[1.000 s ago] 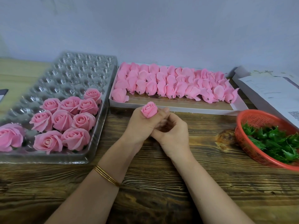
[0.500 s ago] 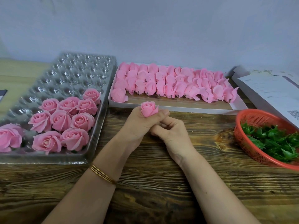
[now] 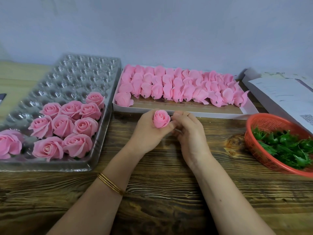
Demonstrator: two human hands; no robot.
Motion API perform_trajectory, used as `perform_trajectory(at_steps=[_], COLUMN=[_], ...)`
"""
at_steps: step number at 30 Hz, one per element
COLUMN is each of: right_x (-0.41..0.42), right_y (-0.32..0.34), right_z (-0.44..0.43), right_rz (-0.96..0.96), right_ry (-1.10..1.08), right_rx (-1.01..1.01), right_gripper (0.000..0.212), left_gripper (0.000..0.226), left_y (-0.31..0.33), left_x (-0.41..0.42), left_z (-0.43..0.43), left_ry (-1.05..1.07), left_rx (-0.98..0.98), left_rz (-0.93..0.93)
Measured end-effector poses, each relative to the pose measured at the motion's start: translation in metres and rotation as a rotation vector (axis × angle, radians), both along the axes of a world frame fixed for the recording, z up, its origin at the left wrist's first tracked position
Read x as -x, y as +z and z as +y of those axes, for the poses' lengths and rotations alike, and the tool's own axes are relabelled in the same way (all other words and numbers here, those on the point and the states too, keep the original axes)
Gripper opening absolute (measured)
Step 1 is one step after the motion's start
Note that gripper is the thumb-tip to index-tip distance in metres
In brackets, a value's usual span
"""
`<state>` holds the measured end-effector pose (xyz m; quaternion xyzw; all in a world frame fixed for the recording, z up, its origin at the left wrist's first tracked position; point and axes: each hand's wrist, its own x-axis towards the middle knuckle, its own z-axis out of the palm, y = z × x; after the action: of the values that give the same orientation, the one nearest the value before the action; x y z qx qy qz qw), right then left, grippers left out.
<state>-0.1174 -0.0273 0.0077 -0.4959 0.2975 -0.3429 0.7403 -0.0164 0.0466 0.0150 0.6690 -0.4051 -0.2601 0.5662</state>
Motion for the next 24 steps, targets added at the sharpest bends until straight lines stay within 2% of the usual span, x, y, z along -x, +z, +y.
perform_trajectory(at_steps=[5,18,24], right_x=[-0.0018,-0.001,0.0], right_y=[0.0011,0.0031,0.0029], right_z=[0.0058,0.009,0.0094], right_rz=[0.118,0.167,0.178], right_ry=[0.009,0.025,0.007], right_rx=[0.039,0.04,0.045], right_gripper=[0.04,0.038,0.035], left_gripper=[0.027,0.012,0.021], left_y=[-0.0021,-0.0044,-0.0045], left_x=[0.0064,0.0071,0.0087], left_z=[0.0004,-0.0003,-0.0003], left_ry=[-0.067,0.016,0.022], left_rx=[-0.09,-0.104,-0.111], left_rz=[-0.031,-0.137,-0.169])
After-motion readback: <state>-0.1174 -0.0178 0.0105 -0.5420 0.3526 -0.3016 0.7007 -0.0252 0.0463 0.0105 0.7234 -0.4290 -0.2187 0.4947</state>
